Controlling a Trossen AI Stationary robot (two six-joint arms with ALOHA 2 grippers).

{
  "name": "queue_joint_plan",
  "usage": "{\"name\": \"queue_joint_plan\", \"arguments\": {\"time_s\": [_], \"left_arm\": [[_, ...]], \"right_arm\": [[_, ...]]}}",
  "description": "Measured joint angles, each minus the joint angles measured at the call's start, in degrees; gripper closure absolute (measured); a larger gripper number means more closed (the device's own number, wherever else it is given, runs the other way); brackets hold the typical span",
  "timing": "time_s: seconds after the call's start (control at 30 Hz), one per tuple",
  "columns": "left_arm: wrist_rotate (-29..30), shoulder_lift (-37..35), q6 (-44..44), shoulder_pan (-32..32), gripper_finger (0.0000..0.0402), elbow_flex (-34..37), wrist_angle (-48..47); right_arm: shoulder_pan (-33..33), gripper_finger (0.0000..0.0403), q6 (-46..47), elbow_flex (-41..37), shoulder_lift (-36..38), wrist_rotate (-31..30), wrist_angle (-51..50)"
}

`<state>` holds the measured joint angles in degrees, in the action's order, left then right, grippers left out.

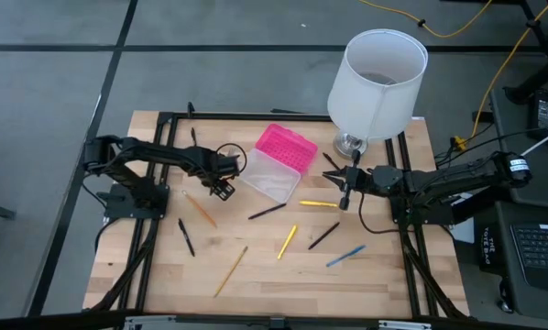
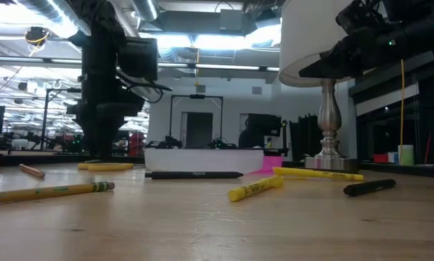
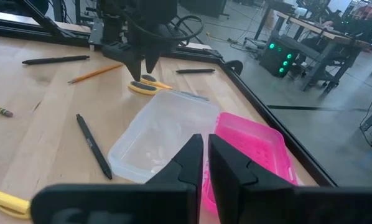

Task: Pick & place school supplies into a supply box
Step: Put the yellow scissors into the pink supply box

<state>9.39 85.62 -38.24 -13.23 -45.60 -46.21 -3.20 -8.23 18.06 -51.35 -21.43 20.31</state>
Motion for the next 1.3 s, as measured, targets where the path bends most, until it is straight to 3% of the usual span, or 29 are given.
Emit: {"name": "queue_joint_plan", "arguments": {"time_s": [1.1, 1.3], "left_arm": [[-5.9, 6.4, 5.1, -5.6, 0.019, -0.1, 3.4], [-5.8, 6.4, 5.3, -5.5, 0.0221, 0.0, 3.9]], "right_arm": [[0.0, 0.0372, -1.5, 0.0, 0.0, 0.0, 0.0], [0.0, 0.0372, -1.5, 0.0, 0.0, 0.0, 0.0]]}}
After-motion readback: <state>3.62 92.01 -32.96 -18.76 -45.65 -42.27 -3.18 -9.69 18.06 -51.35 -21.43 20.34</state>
